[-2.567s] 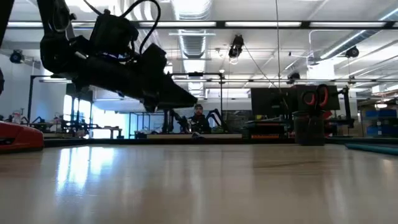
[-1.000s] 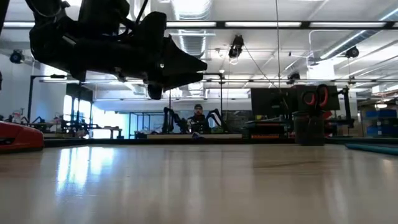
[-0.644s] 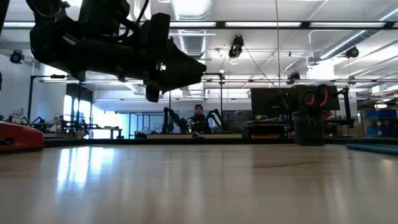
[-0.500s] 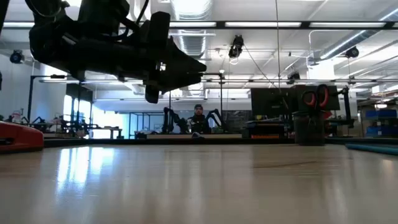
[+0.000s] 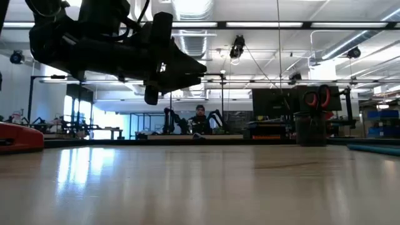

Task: Apply microfiber cloth
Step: Move the yellow spray bottle to the middle center of the table

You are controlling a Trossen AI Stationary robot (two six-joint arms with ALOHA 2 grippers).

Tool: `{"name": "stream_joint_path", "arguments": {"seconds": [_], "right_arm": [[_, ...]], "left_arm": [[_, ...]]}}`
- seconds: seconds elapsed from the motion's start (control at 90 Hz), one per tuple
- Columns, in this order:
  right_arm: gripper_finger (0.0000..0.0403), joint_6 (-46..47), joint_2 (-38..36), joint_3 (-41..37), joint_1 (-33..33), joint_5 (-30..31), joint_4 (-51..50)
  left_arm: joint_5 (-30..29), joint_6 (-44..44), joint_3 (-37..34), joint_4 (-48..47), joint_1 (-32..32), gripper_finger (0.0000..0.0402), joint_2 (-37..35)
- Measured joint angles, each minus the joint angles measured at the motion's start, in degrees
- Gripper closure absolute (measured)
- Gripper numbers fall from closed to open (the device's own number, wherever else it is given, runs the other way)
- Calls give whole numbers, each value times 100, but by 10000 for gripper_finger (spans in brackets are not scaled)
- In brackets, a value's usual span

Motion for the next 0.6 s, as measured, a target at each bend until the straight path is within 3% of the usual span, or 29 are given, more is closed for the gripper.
{"name": "stream_joint_path", "arguments": {"seconds": [0.344, 0.6], "right_arm": [[224, -140, 2, -614, -22, 25, -26], [300, -164, 13, -670, -130, 107, -114]], "left_arm": [[1, 38, 0, -40, -2, 243, -2], [2, 52, 2, -249, -2, 252, -2]]}}
